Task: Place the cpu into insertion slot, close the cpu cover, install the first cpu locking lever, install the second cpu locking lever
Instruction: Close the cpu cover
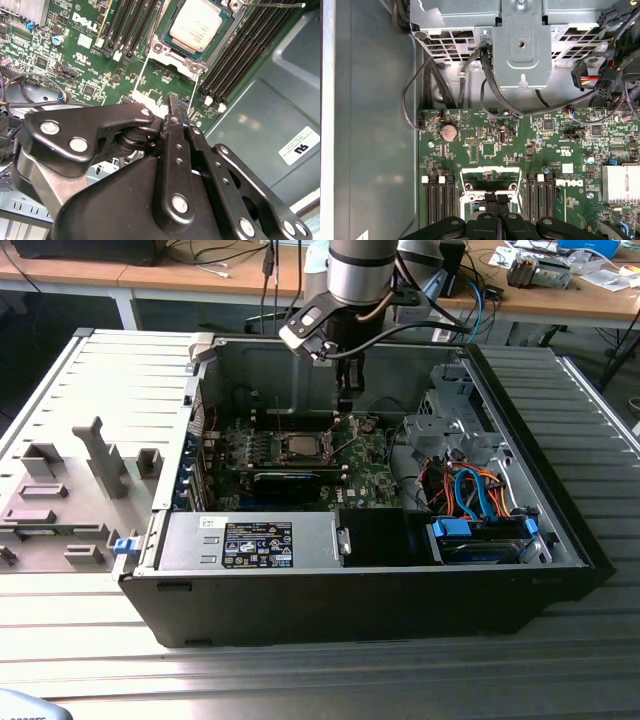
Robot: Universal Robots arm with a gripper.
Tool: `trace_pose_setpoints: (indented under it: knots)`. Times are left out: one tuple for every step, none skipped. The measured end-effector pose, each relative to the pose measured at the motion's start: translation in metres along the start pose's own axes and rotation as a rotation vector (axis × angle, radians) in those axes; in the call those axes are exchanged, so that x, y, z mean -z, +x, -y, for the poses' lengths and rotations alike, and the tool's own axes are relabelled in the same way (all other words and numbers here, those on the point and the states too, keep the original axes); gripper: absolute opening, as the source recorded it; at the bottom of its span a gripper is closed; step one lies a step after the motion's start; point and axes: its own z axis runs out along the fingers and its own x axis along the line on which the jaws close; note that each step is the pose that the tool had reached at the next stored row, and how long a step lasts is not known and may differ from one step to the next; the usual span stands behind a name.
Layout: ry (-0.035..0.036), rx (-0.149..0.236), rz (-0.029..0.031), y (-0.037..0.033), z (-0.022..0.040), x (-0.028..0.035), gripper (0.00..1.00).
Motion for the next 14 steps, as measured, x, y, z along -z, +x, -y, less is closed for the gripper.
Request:
trace_pose_setpoints:
  knots:
    - [0.0001,0.000,0.0000,0.0000,-0.0004,0.0000,0.11]
    - [0.0001,0.000,0.0001,0.0000,-0.0007,-0.0001,0.11]
    - [0.0000,0.000,0.0000,0.0000,-0.0015,-0.0002,0.11]
    - [0.0000,0.000,0.0000,0.0000,-0.0021,-0.0004,0.11]
    - [0.0000,0.000,0.0001,0.0000,-0.0024,-0.0004,0.11]
    - [0.0001,0.000,0.0000,0.0000,-0.0028,-0.0004,0.11]
    - [0.0000,0.000,0.0001,0.0000,-0.0032,-0.0005,0.11]
    - [0.0000,0.000,0.0000,0.0000,-0.0036,-0.0006,0.11]
    - [0.0000,0.000,0.0000,0.0000,-0.0040,-0.0007,0.11]
    - [0.0000,0.000,0.0001,0.0000,-0.0044,-0.0007,0.11]
    - [0.0000,0.000,0.0000,0.0000,-0.0047,-0.0008,0.11]
    - [0.0001,0.000,0.0000,0.0000,-0.0050,-0.0008,0.11]
    - [0.0000,0.000,0.0001,0.0000,-0.0054,-0.0009,0.11]
    - [0.0000,0.000,0.0000,0.0000,-0.0057,-0.0009,0.11]
